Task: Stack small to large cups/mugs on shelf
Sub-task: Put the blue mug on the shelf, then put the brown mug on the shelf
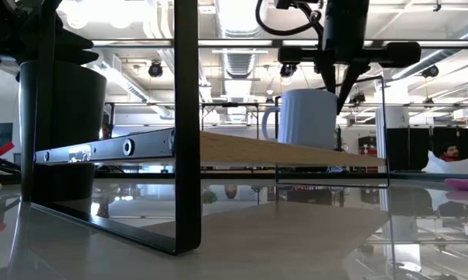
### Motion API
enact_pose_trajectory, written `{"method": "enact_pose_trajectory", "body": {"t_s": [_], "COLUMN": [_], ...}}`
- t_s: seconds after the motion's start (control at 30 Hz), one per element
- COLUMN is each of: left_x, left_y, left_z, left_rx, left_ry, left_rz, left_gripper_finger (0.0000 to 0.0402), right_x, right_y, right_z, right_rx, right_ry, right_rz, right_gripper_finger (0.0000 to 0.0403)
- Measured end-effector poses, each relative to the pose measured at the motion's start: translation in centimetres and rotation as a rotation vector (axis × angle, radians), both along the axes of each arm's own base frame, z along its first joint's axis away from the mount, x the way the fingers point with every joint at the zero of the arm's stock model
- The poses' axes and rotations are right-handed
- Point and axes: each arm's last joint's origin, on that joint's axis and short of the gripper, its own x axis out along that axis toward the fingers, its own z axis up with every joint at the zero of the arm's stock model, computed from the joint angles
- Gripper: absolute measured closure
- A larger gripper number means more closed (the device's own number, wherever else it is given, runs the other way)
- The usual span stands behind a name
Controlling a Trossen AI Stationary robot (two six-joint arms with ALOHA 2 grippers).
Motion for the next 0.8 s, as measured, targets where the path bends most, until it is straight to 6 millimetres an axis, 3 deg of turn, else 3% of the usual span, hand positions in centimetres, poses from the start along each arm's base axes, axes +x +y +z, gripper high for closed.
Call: {"method": "enact_pose_trajectory", "body": {"t_s": [0.17,0.53,0.63,0.8], "left_x": [0.0,0.0,0.0,0.0], "left_y": [0.0,0.0,0.0,0.0], "left_z": [0.0,0.0,0.0,0.0], "left_rx": [0.0,0.0,0.0,0.0], "left_ry": [0.0,0.0,0.0,-0.001], "left_rz": [0.0,0.0,0.0,0.0], "left_gripper_finger": [0.0324,0.0324,0.0324,0.0324], "right_x": [0.1,-0.3,-0.3,-1.9], "right_y": [0.0,-0.1,0.3,2.7], "right_z": [0.0,1.1,3.2,9.5], "right_rx": [0.0,-0.003,0.025,0.025], "right_ry": [-0.005,-0.045,-0.112,-0.251], "right_rz": [0.004,-0.008,0.035,0.27], "right_gripper_finger": [0.0379,0.0282,0.0265,0.0243]}}
